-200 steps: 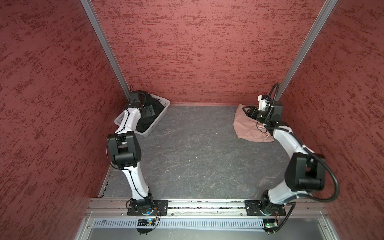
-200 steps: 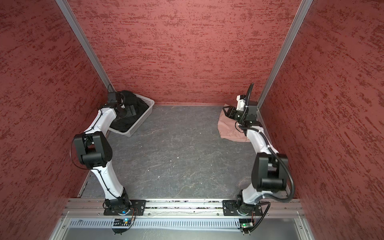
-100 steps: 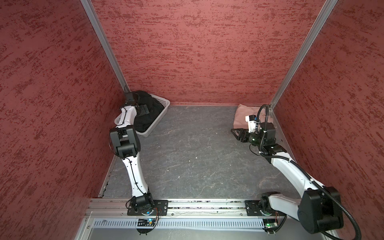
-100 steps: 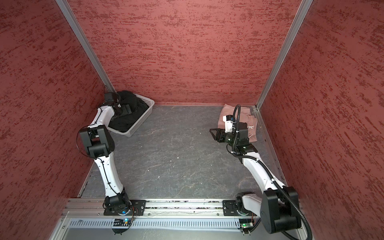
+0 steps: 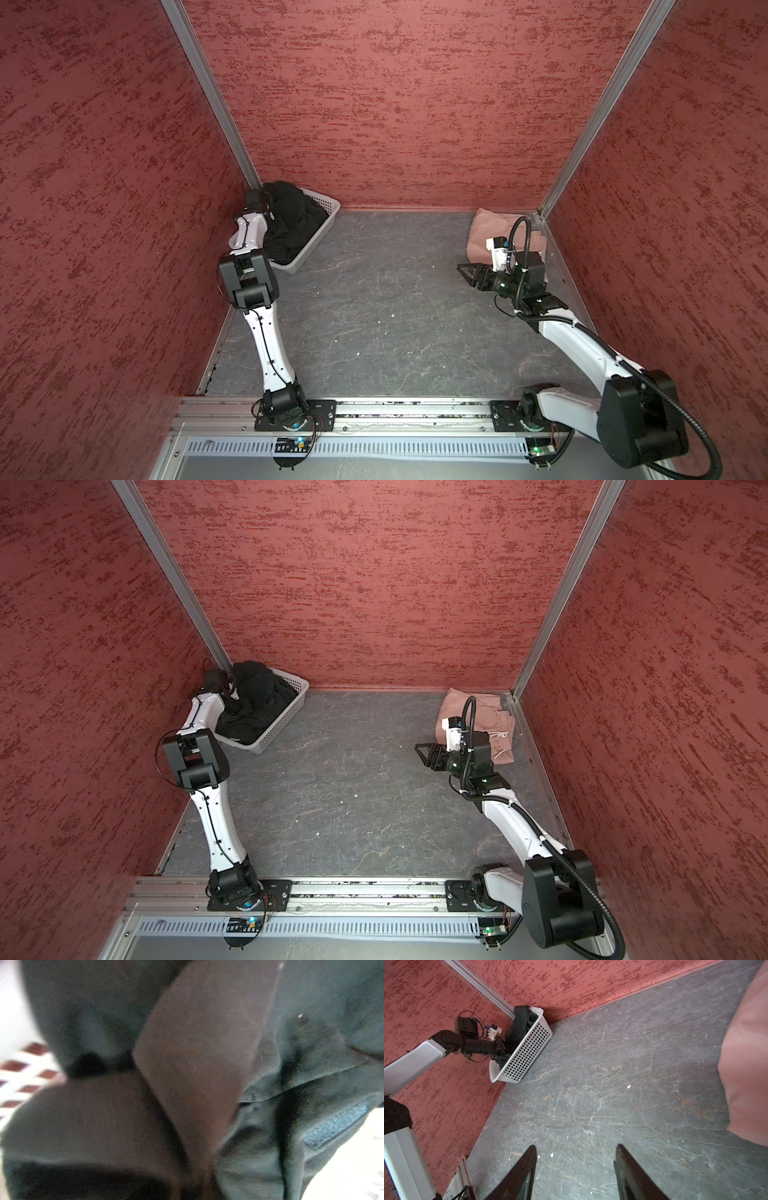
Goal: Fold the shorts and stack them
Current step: 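Grasp the black shorts in the basket with the left gripper while right withdraws, then lift the black shorts out of the basket and lay them on the table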
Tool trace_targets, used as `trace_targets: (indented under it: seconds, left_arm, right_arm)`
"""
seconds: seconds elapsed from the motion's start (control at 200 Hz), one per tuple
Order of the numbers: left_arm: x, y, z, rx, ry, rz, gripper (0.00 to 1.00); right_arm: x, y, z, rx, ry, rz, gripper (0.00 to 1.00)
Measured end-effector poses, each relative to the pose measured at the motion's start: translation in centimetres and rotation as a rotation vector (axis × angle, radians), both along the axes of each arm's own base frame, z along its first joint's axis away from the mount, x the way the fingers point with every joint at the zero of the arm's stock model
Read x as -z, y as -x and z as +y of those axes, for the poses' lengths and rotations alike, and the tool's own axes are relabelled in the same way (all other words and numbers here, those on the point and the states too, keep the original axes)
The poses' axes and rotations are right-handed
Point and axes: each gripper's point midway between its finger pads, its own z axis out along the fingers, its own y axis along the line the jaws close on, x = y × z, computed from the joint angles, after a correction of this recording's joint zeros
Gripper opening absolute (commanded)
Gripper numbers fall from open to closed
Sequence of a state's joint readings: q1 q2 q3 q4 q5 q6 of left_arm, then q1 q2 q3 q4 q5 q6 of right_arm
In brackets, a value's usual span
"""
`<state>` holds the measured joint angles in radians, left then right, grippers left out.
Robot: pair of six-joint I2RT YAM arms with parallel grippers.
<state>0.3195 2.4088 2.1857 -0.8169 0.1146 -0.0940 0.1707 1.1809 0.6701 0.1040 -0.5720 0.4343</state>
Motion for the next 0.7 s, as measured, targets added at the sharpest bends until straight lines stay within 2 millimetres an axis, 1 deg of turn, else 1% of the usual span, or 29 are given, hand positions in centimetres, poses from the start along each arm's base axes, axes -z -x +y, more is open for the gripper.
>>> trace_targets:
  seconds: [0.105,0.2,0.261,0.306,0.371,0.436,0.461,0.471,0.486,0.506,0.511,0.531,0.586,0.641,0.656,0.701]
  left_arm:
    - [-0.2,-0.1,-0.6,0.018,0.05,-0.013,0.0]
    - [-0.8,-0.2,-1.2,0.033,0.088,-0.033,0.0]
    - [-2.0,-0.2,-1.7,0.042,0.108,-0.052,0.0]
    - [-3.4,-0.2,-2.1,0.049,0.116,-0.076,0.0]
    - [-6.5,-0.1,-2.9,0.068,0.118,-0.125,0.0]
    - [-10.5,0.2,-3.9,0.091,0.11,-0.192,0.0]
    - [-12.5,0.4,-4.5,0.104,0.104,-0.226,0.0]
    - [-13.0,0.4,-4.6,0.107,0.103,-0.234,0.0]
    - [-14.3,0.6,-5.0,0.117,0.099,-0.257,0.0]
    - [-15.5,0.7,-5.4,0.125,0.095,-0.279,0.0]
    - [-16.2,0.8,-5.6,0.129,0.093,-0.29,0.0]
    - [-17.2,1.0,-5.9,0.137,0.089,-0.309,0.0]
    - [-21.3,1.7,-7.5,0.171,0.077,-0.382,0.0]
    - [-24.5,2.3,-8.8,0.203,0.074,-0.444,0.0]
    - [-25.6,2.6,-9.4,0.218,0.076,-0.466,0.0]
    - [-28.0,3.2,-10.8,0.253,0.085,-0.515,0.0]
  right_arm:
    - [-0.8,-0.2,0.3,-0.004,-0.019,-0.029,0.61]
    - [-0.8,-0.3,0.6,-0.01,-0.022,-0.034,0.6]
    - [-0.5,-0.4,0.8,-0.016,-0.021,-0.028,0.6]
    - [-0.3,-0.5,1.0,-0.019,-0.021,-0.025,0.6]
    - [-0.1,-0.6,1.2,-0.025,-0.021,-0.022,0.6]
    - [0.1,-0.7,1.4,-0.032,-0.022,-0.024,0.6]
    - [0.1,-0.8,1.5,-0.034,-0.023,-0.024,0.6]
    - [0.2,-0.8,1.5,-0.035,-0.022,-0.023,0.6]
    - [0.3,-0.8,1.6,-0.036,-0.022,-0.023,0.6]
    - [0.3,-0.9,1.6,-0.037,-0.023,-0.024,0.6]
    - [0.3,-0.9,1.6,-0.037,-0.023,-0.024,0.6]
    - [0.4,-1.0,1.7,-0.04,-0.023,-0.023,0.6]
    - [0.7,-1.2,2.0,-0.046,-0.024,-0.022,0.6]
    - [0.8,-1.3,2.3,-0.056,-0.026,-0.022,0.6]
    - [0.9,-1.4,2.4,-0.059,-0.027,-0.022,0.6]
    - [1.1,-1.5,2.7,-0.068,-0.029,-0.023,0.6]
